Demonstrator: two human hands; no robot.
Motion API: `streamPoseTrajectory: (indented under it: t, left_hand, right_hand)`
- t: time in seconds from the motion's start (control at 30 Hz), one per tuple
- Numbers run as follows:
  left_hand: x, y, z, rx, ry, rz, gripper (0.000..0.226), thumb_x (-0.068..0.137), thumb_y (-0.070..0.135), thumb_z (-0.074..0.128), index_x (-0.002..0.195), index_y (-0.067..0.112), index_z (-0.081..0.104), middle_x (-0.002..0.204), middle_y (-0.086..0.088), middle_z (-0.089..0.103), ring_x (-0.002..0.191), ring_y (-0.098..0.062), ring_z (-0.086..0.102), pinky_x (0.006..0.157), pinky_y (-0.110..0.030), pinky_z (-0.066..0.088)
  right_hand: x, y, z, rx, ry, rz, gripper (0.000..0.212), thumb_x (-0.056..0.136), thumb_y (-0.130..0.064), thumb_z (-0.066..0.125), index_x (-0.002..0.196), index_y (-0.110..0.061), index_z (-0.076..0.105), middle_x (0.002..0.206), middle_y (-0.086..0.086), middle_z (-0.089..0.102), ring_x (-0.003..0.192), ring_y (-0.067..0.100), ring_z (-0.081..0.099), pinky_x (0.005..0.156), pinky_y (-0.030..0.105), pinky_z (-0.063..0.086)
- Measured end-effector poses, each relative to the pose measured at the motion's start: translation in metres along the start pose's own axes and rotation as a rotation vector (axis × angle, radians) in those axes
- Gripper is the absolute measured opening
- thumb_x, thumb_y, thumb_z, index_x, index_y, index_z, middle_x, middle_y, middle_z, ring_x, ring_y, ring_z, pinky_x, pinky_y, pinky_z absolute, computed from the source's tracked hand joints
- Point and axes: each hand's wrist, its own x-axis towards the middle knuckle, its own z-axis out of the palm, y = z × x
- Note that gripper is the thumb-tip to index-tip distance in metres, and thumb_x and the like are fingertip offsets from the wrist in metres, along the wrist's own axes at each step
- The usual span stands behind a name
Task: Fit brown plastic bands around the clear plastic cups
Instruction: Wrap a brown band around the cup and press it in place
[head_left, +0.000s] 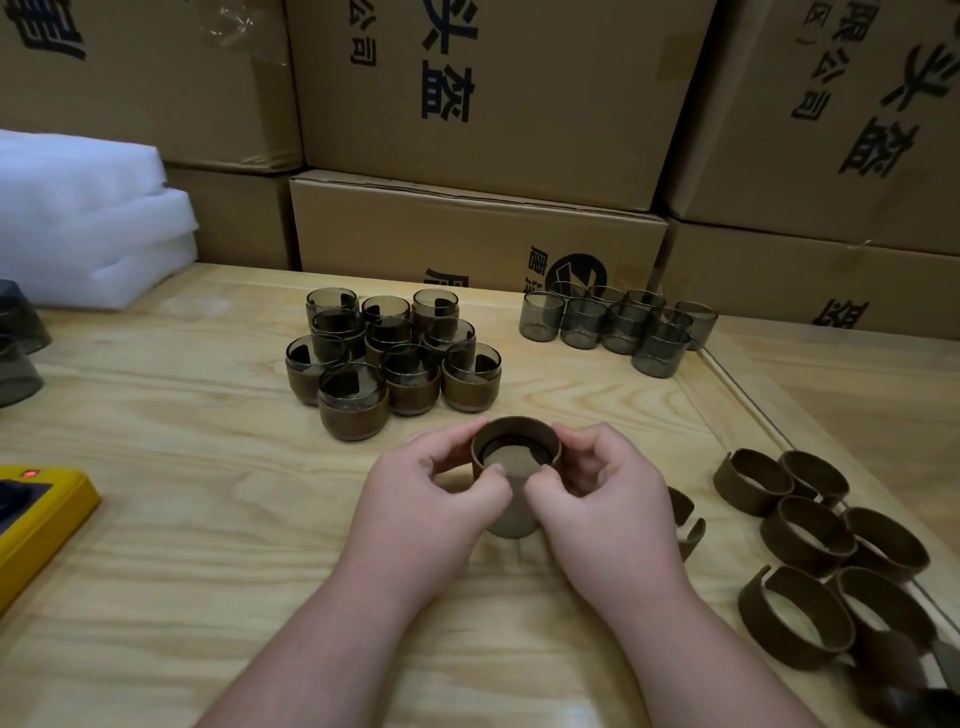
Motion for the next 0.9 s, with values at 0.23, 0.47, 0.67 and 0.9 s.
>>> streamPoseTrajectory:
  t: [0.23,0.47,0.67,0.9]
  left_hand:
    - [0.001,-0.003,-0.002,0.164,-0.054,-0.009,0.042,0.092,0.025,0.069,0.129,0.044,0.069,0.115,0.027,0.071,0.106,0.019,0.06,0.084,0.002,0.041]
    - [-0.001,-0.002,0.001,0.123,-0.027,0.025,0.033,0.099,0.032,0.062,0.127,0.05,0.063,0.097,0.045,0.066,0.103,0.027,0.056,0.079,0.005,0.038]
    - [0.002,-0.003,0.002,-0.065,-0.034,0.094,0.043,0.099,0.002,0.062,0.113,0.042,0.072,0.111,0.03,0.073,0.113,0.012,0.063,0.089,-0.002,0.045]
    - [0.007,-0.013,0.006,-0.136,0.055,0.027,0.024,0.094,0.013,0.071,0.107,0.032,0.078,0.102,0.016,0.079,0.1,0.0,0.072,0.082,-0.014,0.053]
  right_hand:
    - [0.0,0.002,-0.004,-0.022,-0.016,0.012,0.019,0.099,-0.024,0.063,0.081,-0.026,0.07,0.069,-0.016,0.068,0.061,-0.003,0.06,0.055,0.011,0.044]
    - [-0.001,0.001,0.003,0.002,-0.003,-0.011,0.021,0.107,-0.027,0.049,0.093,-0.033,0.064,0.093,-0.03,0.068,0.086,-0.008,0.063,0.07,0.014,0.047]
    - [-0.006,-0.006,0.021,0.202,-0.128,-0.098,0.032,0.107,-0.013,0.049,0.099,-0.036,0.069,0.118,-0.035,0.067,0.124,-0.015,0.053,0.1,0.004,0.039]
    - [-0.001,-0.003,0.021,0.292,-0.159,-0.056,0.013,0.1,-0.034,0.058,0.102,-0.037,0.07,0.108,-0.034,0.068,0.106,-0.014,0.062,0.083,0.003,0.045]
